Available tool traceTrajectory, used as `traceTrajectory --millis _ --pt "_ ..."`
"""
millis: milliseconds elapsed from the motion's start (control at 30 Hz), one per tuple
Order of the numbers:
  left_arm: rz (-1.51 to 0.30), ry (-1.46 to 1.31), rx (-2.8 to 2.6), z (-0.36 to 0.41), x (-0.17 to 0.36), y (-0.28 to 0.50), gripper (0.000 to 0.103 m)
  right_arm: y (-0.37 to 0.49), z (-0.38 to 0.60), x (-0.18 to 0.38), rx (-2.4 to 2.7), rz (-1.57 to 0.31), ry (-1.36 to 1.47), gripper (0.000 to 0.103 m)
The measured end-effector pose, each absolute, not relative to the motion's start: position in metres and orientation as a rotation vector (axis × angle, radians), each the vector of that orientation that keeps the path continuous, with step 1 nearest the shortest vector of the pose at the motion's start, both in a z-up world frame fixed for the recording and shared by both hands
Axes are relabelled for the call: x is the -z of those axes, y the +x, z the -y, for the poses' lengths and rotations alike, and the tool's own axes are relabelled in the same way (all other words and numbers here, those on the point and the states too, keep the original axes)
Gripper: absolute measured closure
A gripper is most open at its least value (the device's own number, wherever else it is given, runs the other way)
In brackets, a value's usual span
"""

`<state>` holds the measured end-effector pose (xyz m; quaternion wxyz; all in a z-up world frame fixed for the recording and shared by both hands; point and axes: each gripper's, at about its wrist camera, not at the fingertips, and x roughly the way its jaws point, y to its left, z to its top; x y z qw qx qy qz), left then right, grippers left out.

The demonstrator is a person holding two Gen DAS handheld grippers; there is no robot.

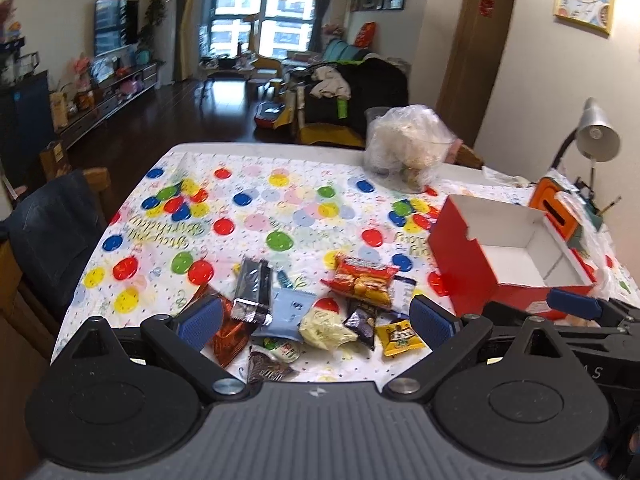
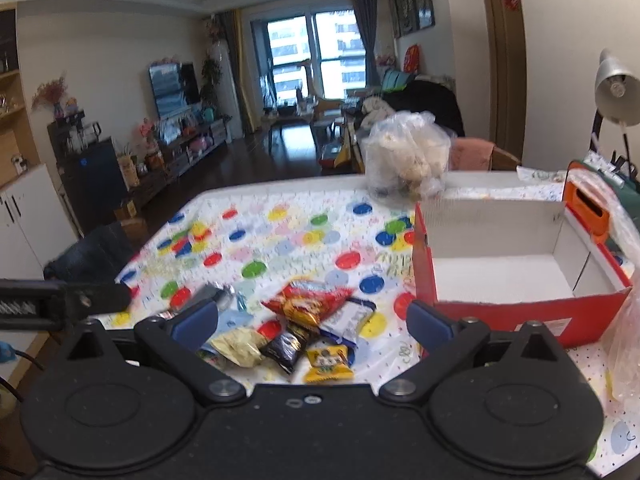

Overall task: Organize snacks
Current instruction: 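Grasp the dark chocolate packet with left tool while right tool grasps yellow candy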

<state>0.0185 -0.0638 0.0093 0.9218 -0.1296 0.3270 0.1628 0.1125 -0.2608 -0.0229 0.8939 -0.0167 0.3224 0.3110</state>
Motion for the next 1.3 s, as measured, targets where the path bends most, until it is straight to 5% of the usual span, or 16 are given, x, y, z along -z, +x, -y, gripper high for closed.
traceTrajectory --millis 800,1300 --pt "-0.847 -0.327 -0.529 -0.005 0.051 0.046 0.004 0.174 0.230 0.111 -0.752 -0.878 -0.193 0.021" --pt "-1.012 -0.226 -0.249 -0.001 0.114 0.080 0.021 0.186 0.195 0.145 -0.701 -0.957 -0.271 0.035"
